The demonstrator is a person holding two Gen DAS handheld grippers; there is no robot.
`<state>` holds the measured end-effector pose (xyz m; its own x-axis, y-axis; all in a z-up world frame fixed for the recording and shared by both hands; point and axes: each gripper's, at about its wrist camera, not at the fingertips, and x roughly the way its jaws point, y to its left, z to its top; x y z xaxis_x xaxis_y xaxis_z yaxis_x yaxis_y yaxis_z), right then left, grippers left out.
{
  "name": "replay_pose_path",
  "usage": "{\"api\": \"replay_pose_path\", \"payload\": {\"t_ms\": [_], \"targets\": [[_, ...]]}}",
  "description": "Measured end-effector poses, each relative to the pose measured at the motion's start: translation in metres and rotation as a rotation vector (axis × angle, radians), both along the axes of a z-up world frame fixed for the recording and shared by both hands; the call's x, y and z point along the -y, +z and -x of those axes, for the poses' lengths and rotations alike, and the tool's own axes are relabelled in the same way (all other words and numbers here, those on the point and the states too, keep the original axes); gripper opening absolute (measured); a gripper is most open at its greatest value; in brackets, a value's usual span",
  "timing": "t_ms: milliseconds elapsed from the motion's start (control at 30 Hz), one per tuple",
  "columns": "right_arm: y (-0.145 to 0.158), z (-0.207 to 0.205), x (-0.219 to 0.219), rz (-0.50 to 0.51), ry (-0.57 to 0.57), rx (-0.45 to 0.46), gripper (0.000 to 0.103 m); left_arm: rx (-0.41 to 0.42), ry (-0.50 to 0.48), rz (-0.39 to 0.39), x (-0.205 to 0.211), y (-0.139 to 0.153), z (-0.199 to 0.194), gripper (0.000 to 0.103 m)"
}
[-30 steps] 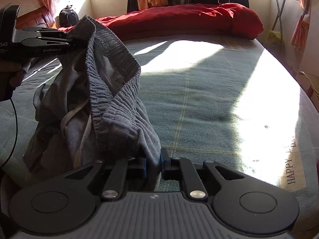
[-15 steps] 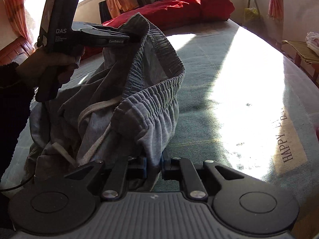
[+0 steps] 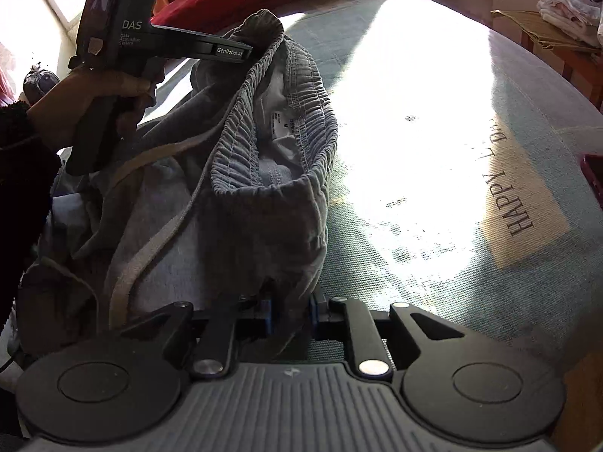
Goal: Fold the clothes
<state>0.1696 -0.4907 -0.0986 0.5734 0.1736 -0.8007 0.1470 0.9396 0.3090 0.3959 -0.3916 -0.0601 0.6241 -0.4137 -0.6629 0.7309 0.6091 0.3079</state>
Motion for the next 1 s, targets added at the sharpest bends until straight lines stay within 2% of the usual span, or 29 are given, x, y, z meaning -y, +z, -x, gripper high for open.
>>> {"api": "replay_pose_path", "payload": {"t_ms": [100, 200, 267, 333, 467, 533, 667, 700, 767, 800, 833, 900, 1000], "targets": [[0.004, 0.004, 0.006, 0.024, -0.019, 0.018, 0.032, 0.03, -0.015, -0.019, 0.0, 0.002, 0.008, 0.03], [0.018, 0.007, 0.012, 0.065, -0.037, 0.061, 0.038, 0.036, -0.023, 0.017, -0.013, 0.022, 0.013, 0.037], [0.03, 0.008, 0.014, 0.113, -0.047, 0.103, 0.044, 0.022, -0.032, 0.06, -0.025, 0.037, 0.017, 0.052], [0.04, 0.007, 0.015, 0.126, -0.021, 0.161, 0.046, 0.012, -0.049, 0.089, -0.036, 0.052, 0.023, 0.059], [0.049, -0.004, -0.001, 0.186, 0.101, 0.24, 0.054, 0.024, -0.091, 0.085, -0.058, 0.069, 0.044, 0.061], [0.043, -0.02, -0.012, 0.276, 0.17, 0.244, 0.055, 0.005, -0.111, 0.066, -0.071, 0.068, 0.056, 0.061], [0.033, -0.038, -0.018, 0.424, 0.204, 0.209, 0.055, -0.053, -0.133, 0.009, -0.096, 0.055, 0.081, 0.061], [0.029, -0.043, -0.013, 0.387, 0.21, 0.183, 0.052, -0.066, -0.137, -0.01, -0.102, 0.051, 0.087, 0.061], [0.028, -0.046, -0.005, 0.246, 0.258, 0.154, 0.016, -0.07, -0.145, -0.033, -0.114, 0.043, 0.099, 0.061], [0.029, -0.045, -0.005, 0.232, 0.261, 0.152, 0.007, -0.065, -0.153, -0.047, -0.12, 0.039, 0.108, 0.061], [0.03, -0.044, -0.005, 0.218, 0.264, 0.151, 0.007, -0.057, -0.158, -0.055, -0.125, 0.036, 0.114, 0.061], [0.03, -0.042, 0.013, 0.193, 0.191, 0.136, 0.007, -0.04, -0.163, -0.061, -0.132, 0.033, 0.125, 0.061], [0.029, -0.039, 0.04, 0.155, 0.082, 0.113, 0.007, -0.06, -0.164, -0.04, -0.139, 0.033, 0.131, 0.061]]}}
